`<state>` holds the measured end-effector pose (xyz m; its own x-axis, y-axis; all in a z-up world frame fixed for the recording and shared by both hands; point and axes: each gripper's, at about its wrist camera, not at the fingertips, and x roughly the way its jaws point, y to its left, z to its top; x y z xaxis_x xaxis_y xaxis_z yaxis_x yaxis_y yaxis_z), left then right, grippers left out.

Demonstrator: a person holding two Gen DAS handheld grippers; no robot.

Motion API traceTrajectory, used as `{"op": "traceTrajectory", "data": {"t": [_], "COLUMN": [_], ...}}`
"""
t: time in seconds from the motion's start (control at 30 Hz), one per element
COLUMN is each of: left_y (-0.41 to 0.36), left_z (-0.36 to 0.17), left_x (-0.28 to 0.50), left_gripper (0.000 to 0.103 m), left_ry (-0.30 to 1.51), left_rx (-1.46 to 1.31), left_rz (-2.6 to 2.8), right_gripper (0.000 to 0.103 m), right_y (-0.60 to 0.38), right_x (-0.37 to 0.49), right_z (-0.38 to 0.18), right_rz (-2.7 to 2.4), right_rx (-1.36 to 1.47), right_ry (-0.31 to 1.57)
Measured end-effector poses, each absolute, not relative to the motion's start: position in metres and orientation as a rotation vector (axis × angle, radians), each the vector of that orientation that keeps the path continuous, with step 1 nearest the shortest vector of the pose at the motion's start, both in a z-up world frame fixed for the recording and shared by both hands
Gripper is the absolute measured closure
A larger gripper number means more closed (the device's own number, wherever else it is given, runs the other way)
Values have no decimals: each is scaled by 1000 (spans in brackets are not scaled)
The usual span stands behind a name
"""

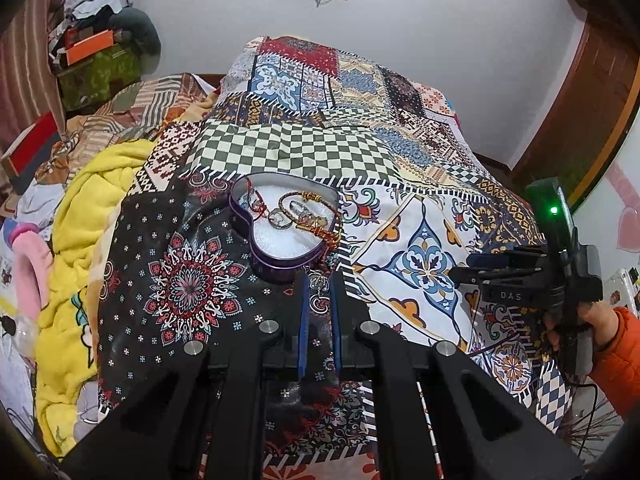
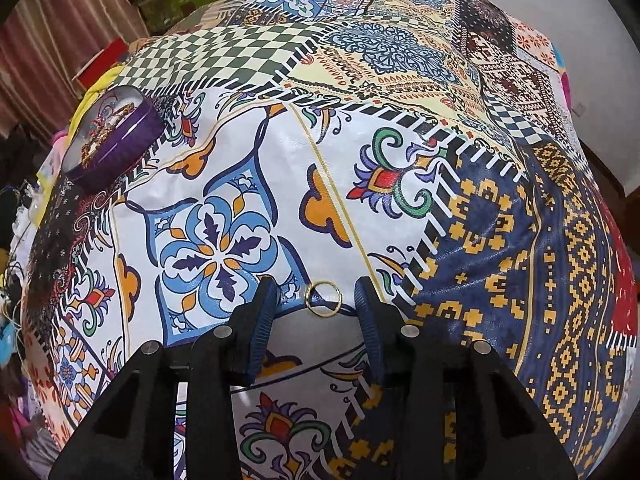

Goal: Organize jewelry
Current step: 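Grasp the gold ring with the right tool while the left tool grasps a small charm, then carry both items over the heart tin and open both tools to release them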

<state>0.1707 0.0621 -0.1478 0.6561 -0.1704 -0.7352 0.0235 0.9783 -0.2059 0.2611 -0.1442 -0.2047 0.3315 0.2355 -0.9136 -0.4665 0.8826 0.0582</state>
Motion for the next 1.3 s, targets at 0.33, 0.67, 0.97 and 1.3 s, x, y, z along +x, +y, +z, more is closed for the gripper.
{"op": "traceTrajectory", "data": {"t": [0.33, 0.67, 0.97, 1.3], "left_y": [60, 67, 83, 94], "left_z": [-141, -115, -76, -91], "left_x": [166, 165, 178, 205], "left_gripper": [95, 95, 95, 95], "left_ry": [839, 771, 666, 691], "left_rx": [-177, -140, -112, -115], "left_rz": [-116, -95, -74, -79], "right_gripper": [84, 84, 83, 83], "right_y": [-146, -124, -59, -3], "right_x": [261, 253, 248, 253], "right_z": [-198, -141, -96, -123], "right_rz": [467, 535, 660, 723], "right_rx": [-196, -129, -141, -187], "right_ry": [1134, 993, 822, 819]}}
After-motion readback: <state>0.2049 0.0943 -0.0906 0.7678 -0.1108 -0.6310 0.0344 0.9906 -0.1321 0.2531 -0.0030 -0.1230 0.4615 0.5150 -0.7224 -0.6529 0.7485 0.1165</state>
